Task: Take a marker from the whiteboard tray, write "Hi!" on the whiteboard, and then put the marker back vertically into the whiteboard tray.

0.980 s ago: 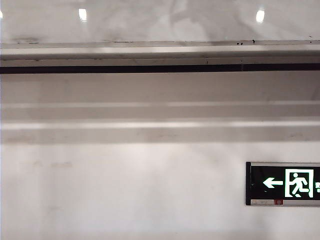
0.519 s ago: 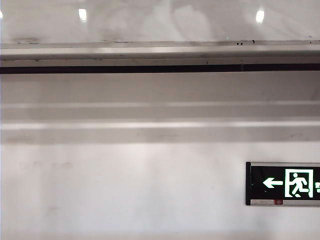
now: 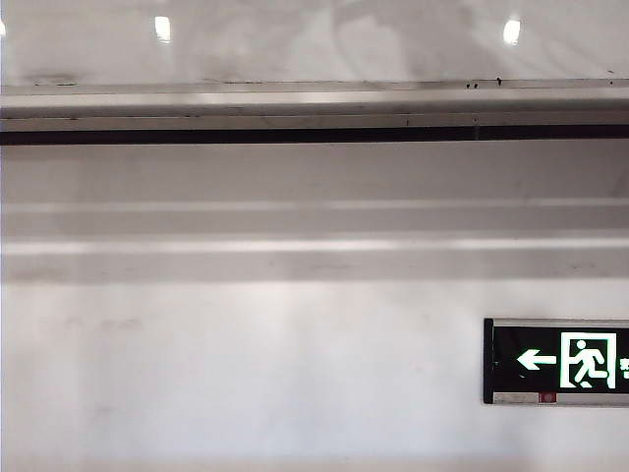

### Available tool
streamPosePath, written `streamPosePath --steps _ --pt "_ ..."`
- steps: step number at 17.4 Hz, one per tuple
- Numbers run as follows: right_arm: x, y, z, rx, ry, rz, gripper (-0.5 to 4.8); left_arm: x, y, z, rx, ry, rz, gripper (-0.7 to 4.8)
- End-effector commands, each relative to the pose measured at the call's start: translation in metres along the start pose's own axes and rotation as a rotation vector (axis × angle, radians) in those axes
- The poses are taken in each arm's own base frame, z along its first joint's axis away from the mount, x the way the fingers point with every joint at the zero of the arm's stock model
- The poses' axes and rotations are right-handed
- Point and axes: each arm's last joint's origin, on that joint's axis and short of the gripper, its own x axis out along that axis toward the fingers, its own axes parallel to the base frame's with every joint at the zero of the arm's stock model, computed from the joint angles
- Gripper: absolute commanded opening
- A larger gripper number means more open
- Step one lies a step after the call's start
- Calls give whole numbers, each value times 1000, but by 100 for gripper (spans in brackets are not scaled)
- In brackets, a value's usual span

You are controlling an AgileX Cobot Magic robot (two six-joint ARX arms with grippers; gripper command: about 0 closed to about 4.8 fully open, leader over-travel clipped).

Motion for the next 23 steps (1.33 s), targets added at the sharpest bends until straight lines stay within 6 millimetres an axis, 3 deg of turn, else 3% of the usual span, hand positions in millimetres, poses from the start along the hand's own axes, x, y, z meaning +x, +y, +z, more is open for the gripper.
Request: streamPosePath --steps 1,11,17,23 --pt "1 -3 3 7 -21 -2 -1 -2 -1 4 1 -20 -9 -6" --pt "2 -2 2 8 -21 -9 -1 -2 -1 3 1 -17 -9 -6" --pt "-17 -11 20 30 -97 -6 -1 -3 -1 4 1 -19 -8 -6" --pt "-8 -18 15 5 -85 -44 -1 -3 -1 4 1 -19 -9 -6"
